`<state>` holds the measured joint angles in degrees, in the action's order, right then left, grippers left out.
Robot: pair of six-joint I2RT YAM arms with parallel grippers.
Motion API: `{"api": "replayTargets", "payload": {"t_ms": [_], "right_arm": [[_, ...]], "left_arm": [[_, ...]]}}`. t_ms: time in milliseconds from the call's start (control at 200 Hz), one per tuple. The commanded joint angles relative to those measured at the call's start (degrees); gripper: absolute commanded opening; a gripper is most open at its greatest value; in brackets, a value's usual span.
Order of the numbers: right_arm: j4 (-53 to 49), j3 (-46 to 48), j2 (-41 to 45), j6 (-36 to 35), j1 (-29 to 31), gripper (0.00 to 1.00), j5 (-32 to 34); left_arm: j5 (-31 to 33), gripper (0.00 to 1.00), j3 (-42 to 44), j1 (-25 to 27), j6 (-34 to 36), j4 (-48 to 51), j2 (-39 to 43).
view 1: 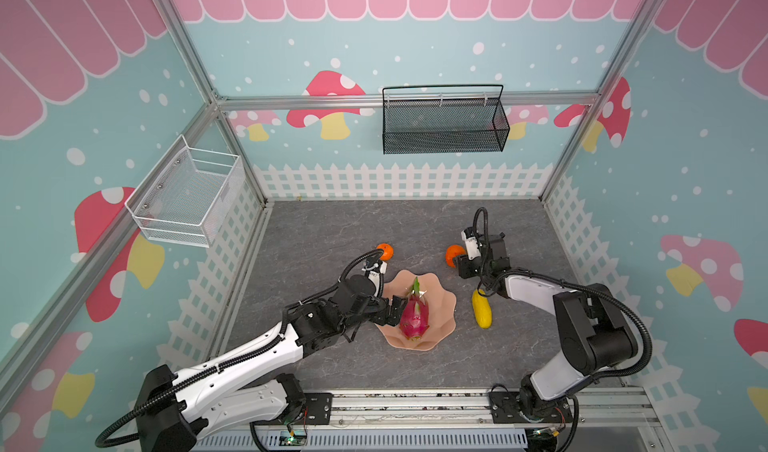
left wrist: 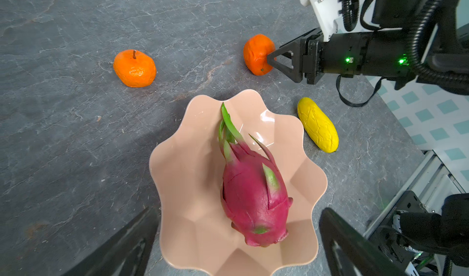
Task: Place and organize the fake fruits in the fruit bowl
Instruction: 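Grasp the orange persimmon with the right gripper while the left holds still, then place the persimmon into the bowl beside the dragon fruit with the right gripper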
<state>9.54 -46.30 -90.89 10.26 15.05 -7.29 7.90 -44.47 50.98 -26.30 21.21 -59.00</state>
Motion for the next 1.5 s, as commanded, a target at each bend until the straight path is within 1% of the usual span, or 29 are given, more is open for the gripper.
{"api": "replayTargets", "payload": {"t_ms": [0, 95, 135, 190, 205, 240, 270, 320, 365, 460, 560, 625, 675, 765, 805, 840, 941, 1016, 1091, 1216, 1321, 1416, 1496], "right_arm": [[-6.18, -4.18, 4.57, -3.15, 0.09, 0.52, -4.25], [-10.57, -6.45, 4.43, -3.87, 0.09, 0.54, -0.12], [-11.26, -6.70, 3.46, -4.34, 0.07, 0.58, 1.06], [-10.99, -6.37, 2.10, -3.89, 0.07, 0.70, 2.68], [-10.74, -6.24, 1.75, -3.70, 0.09, 0.78, 2.79], [-9.40, -5.57, 1.00, -3.54, 0.07, 0.89, 2.15], [-8.02, -5.01, 0.41, -2.86, 0.07, 0.95, 1.99], [-6.59, -4.79, -0.80, -1.54, 0.20, 1.00, 2.74], [-5.41, -4.91, -1.97, -0.52, 0.22, 0.98, 3.36], [-4.19, -6.07, -4.49, 0.39, 0.33, 0.98, 4.58], [-3.74, -7.66, -7.15, 0.16, 0.42, 0.98, 6.58], [-3.89, -9.14, -9.34, -0.47, 0.42, 1.00, 6.26], [-4.92, -10.72, -10.94, -0.93, 0.44, 0.93, 5.09], [-5.88, -11.58, -11.79, -0.43, 0.49, 0.72, 4.19], [-5.69, -11.21, -11.30, -0.27, 0.42, 0.65, 3.84], [-5.50, -10.65, -10.37, -0.16, 0.42, 0.62, 3.57], [-4.66, -8.21, -5.93, -0.15, 0.42, 0.60, 1.48], [-4.72, -5.89, -1.54, 0.63, 0.42, 0.58, -1.78], [-4.82, -3.18, 3.95, 2.64, 0.42, 0.58, -7.03], [-5.78, 2.70, 11.42, 7.15, 0.40, 0.58, -19.50], [-5.59, 7.75, 14.61, 9.92, 0.42, 0.59, -29.88], [-9.21, 8.86, 14.53, 8.90, 0.67, 0.59, -34.13], [-11.85, 8.69, 13.73, 7.60, 1.08, 0.59, -34.68]], "left_arm": [[0.31, 0.99, 1.10, -0.70, 0.38, 0.84, 2.05], [0.30, 0.99, 2.24, -1.30, 0.04, 0.37, 3.24], [0.08, 0.99, 2.60, -1.41, -0.14, 0.24, 3.59], [-0.24, 0.99, 3.04, -1.48, -0.32, 0.23, 3.96], [-0.33, 0.99, 3.16, -1.50, -0.40, 0.23, 4.06], [-0.34, 0.99, 3.39, -1.48, -0.50, 0.28, 4.33], [-0.35, 0.99, 3.59, -1.50, -0.59, 0.28, 4.50], [-0.34, 1.00, 3.82, -1.50, -0.67, 0.23, 4.79], [-0.35, 0.99, 3.93, -1.50, -0.68, 0.23, 4.96], [-0.26, 0.99, 4.04, -1.58, -0.68, 0.26, 5.05], [-0.19, 0.99, 4.13, -1.77, -0.50, 0.15, 4.73], [-0.34, 0.99, 4.13, -1.98, -0.50, 0.25, 4.32], [-0.40, 0.99, 3.97, -2.19, -0.44, 0.24, 4.05], [-0.36, 0.99, 3.95, -2.30, -0.41, 0.02, 3.81], [-0.43, 0.99, 3.95, -2.44, -0.50, -0.19, 3.66], [-0.56, 0.99, 3.95, -2.42, -0.50, -0.26, 3.61], [-0.71, 0.99, 4.04, -2.53, -0.59, -0.22, 3.54], [-0.61, 0.99, 4.26, -2.55, -0.72, -0.25, 3.68], [-0.52, 0.99, 4.39, -2.55, -0.94, -0.28, 3.91], [-0.69, 0.99, 4.81, -2.55, -1.38, -0.16, 4.86], [-0.77, 0.99, 5.09, -2.55, -1.34, 0.04, 5.59], [-0.92, 0.99, 4.79, -2.55, -1.20, 0.65, 5.43], [-1.45, 0.99, 4.50, -2.55, -1.45, 0.81, 5.25]]}}
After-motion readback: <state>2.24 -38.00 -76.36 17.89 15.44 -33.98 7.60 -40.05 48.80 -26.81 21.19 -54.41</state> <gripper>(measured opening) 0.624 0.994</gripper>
